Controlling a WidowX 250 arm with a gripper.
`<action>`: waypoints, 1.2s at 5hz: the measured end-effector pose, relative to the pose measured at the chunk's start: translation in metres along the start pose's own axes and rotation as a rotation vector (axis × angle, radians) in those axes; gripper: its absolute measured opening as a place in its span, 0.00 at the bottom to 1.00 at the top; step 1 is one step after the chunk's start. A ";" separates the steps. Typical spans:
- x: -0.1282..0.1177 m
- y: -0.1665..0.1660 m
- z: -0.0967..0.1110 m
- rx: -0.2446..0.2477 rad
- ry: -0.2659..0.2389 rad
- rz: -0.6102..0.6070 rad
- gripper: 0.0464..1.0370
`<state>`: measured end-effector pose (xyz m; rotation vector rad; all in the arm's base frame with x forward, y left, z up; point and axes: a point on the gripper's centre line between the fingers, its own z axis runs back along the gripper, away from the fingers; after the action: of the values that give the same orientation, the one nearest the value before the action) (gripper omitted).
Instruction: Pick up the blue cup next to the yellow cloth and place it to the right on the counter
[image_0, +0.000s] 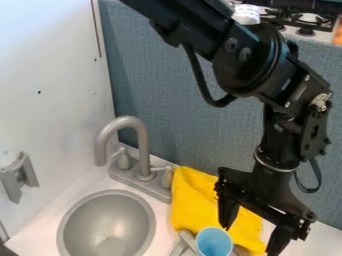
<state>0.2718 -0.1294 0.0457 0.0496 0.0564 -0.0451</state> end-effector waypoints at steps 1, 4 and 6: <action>-0.003 0.001 -0.011 0.013 0.031 0.001 0.96; 0.024 0.014 -0.062 0.063 0.031 0.001 0.96; 0.028 0.022 -0.076 0.086 0.089 0.037 0.96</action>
<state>0.2969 -0.1046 -0.0307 0.1388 0.1424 -0.0083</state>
